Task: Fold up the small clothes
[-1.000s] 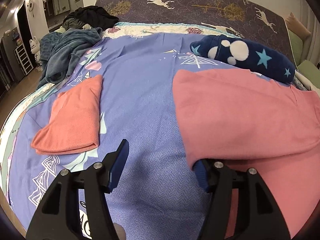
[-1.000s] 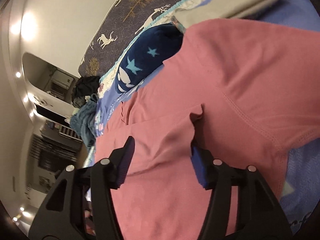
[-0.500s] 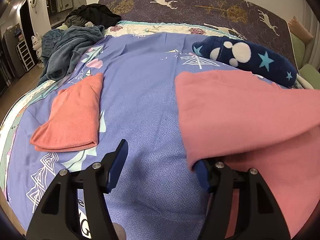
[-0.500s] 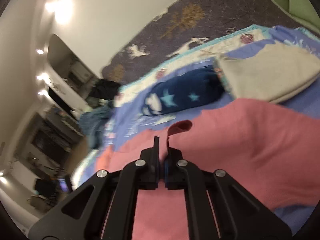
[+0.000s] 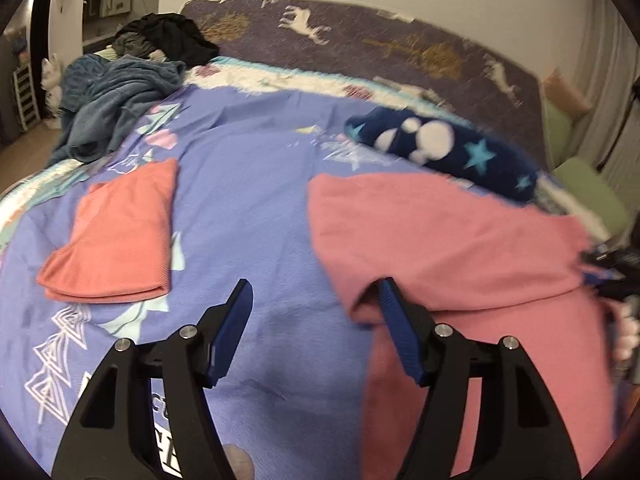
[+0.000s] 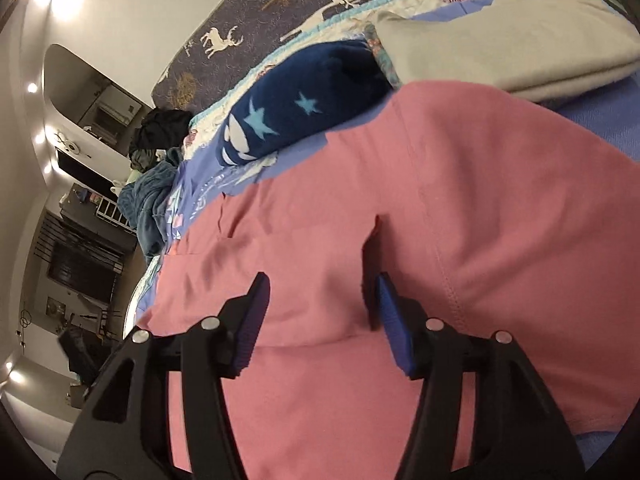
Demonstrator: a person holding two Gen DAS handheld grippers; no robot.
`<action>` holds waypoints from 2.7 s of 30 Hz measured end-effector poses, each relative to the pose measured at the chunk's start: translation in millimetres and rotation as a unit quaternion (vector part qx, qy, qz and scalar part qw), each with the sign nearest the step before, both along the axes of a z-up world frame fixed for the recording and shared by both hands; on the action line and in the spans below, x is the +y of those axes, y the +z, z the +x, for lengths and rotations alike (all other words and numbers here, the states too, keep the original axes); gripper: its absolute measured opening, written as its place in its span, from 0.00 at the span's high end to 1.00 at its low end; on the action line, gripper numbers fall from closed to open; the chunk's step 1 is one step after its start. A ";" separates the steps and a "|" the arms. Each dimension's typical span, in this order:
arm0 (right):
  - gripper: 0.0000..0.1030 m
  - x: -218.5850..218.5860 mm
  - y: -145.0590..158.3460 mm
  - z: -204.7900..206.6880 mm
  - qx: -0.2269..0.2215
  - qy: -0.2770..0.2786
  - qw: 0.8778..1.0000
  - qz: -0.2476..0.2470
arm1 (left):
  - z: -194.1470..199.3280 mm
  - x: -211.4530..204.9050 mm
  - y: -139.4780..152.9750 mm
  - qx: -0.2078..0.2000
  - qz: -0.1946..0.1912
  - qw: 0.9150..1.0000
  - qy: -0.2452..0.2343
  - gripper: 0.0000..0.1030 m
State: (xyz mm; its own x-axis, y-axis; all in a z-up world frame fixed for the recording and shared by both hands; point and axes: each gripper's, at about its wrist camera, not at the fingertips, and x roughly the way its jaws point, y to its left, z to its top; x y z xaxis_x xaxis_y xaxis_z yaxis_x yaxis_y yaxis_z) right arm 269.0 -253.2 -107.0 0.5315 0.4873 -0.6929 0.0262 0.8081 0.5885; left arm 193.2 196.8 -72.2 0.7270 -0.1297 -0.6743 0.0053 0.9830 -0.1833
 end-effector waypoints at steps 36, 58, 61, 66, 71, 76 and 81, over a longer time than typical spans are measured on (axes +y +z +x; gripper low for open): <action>0.48 7.0 7.7 -38.8 -0.022 0.020 0.999 -0.040 | 77.6 15.5 -30.7 0.054 -0.092 0.991 -0.083 0.59; 0.77 54.3 49.4 -56.3 -0.060 -0.003 0.983 -0.171 | 17.5 13.3 -46.6 0.053 -0.105 0.985 -0.125 0.61; 0.62 89.7 62.0 -58.6 -0.091 0.046 0.979 -0.179 | 26.3 9.8 -52.5 0.060 -0.069 0.992 -0.092 0.88; 0.59 107.8 37.1 -55.4 -0.053 0.074 0.975 -0.201 | 25.8 41.2 -53.6 0.068 0.013 0.998 0.009 1.00; 0.71 62.5 9.3 -58.9 -0.015 0.018 0.990 -0.139 | 6.8 42.1 -33.8 0.034 -0.036 0.998 -0.037 1.00; 0.71 40.6 17.8 -76.5 -0.025 -0.018 0.993 -0.112 | 7.1 -11.9 -3.5 -0.005 -0.079 0.989 -0.127 0.98; 0.71 -11.8 14.2 -107.3 -0.025 -0.086 0.993 -0.079 | 33.3 -86.1 -24.4 0.042 -0.069 0.981 -0.178 0.70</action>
State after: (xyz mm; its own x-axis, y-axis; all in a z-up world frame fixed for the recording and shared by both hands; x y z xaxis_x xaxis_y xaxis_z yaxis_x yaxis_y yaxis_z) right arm 161.7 -265.0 -92.8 0.6327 0.2738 -0.7244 0.1468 0.8760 0.4593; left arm 226.4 110.7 -96.6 0.5617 -0.4588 -0.6885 0.3221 0.8878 -0.3288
